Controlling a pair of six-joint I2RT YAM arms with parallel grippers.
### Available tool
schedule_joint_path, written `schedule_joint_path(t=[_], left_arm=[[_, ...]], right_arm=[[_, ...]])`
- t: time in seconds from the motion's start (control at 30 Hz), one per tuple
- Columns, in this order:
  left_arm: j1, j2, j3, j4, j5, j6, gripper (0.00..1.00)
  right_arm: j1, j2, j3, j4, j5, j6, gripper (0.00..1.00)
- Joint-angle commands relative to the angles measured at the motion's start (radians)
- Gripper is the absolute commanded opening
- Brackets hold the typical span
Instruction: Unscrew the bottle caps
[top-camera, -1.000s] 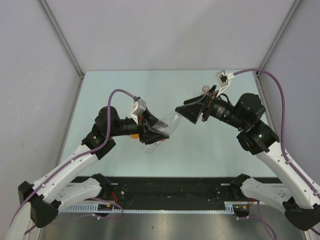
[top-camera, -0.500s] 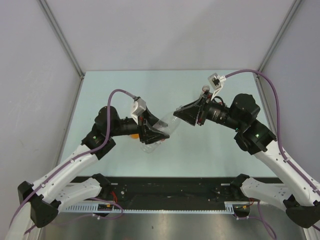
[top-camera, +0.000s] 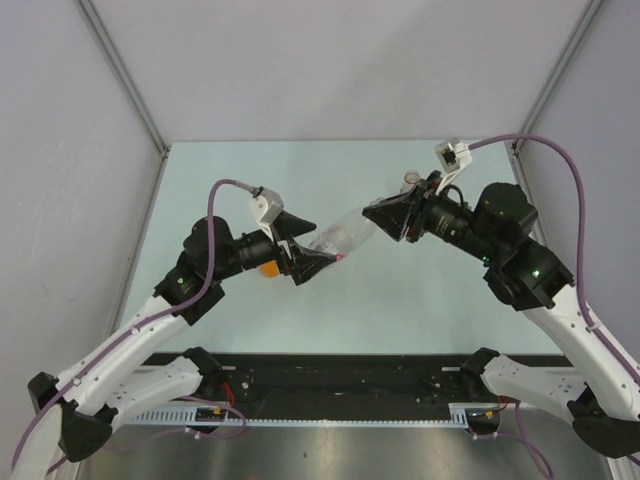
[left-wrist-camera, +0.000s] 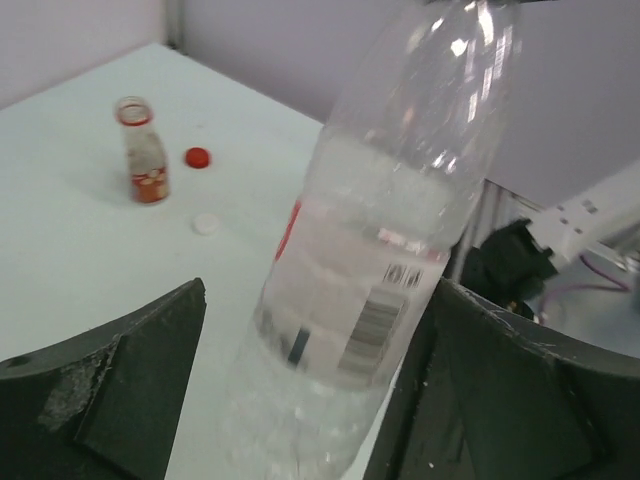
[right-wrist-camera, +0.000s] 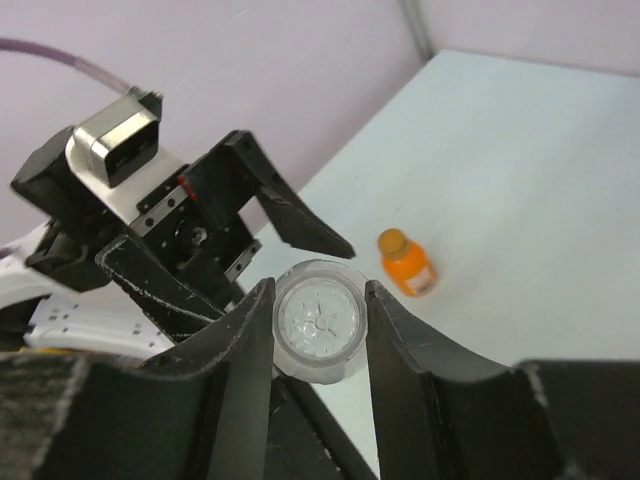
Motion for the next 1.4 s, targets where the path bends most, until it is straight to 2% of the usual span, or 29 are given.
schedule_joint_path(t=[0.0,0.07,0.1,0.13,0.17,0.2,0.27,0.33,0.47,0.6,0.73,0.97,1.37], left_arm=[[0.005,-0.033,0.056,-0.093,-0.318,0.015,1.0],[0.005,-0.041,0.064,-0.12,-0.478,0.015,1.0],[0.005,-0.043,0.067,-0.152,-0.554,0.002,1.0],[0.005,-0.053,0.07,-0.173,-0.62,-0.007,1.0],[0.005,-0.06,0.073,-0.19,-0.75,-0.017,1.0],[0.006,-0.067,0.076,-0.224,-0.803,-0.04,1.0],[0.013,-0.101,0.067,-0.244,-0.901,-0.054,1.0],[0.014,-0.142,0.056,-0.246,-0.935,-0.067,1.0],[0.014,-0.208,0.012,-0.22,-0.938,-0.09,1.0],[0.013,-0.245,-0.028,-0.175,-0.9,-0.094,1.0],[0.013,-0.236,-0.033,-0.207,-0.908,-0.097,1.0],[0.013,-0.276,-0.065,-0.207,-0.915,-0.097,1.0],[0.014,-0.322,-0.087,-0.212,-0.932,-0.062,1.0]], right_arm=[[-0.01,0.007,0.112,-0.147,0.278,-0.084,0.0],[-0.015,0.029,0.135,-0.19,0.401,-0.106,0.0],[-0.016,0.037,0.14,-0.237,0.537,-0.112,0.0],[-0.022,0.046,0.141,-0.258,0.597,-0.116,0.0],[-0.038,0.055,0.141,-0.273,0.654,-0.127,0.0],[-0.052,0.075,0.141,-0.306,0.75,-0.132,0.0],[-0.117,0.099,0.138,-0.336,0.823,-0.139,0.0],[-0.159,0.139,0.135,-0.371,0.863,-0.138,0.0],[-0.248,0.19,0.095,-0.385,0.925,-0.121,0.0],[-0.303,0.204,-0.013,-0.277,0.928,-0.122,0.0],[-0.337,0.27,-0.041,-0.233,0.943,-0.095,0.0],[-0.36,0.288,-0.159,-0.003,0.977,-0.11,0.0],[-0.427,0.4,-0.184,0.074,0.934,-0.09,0.0]])
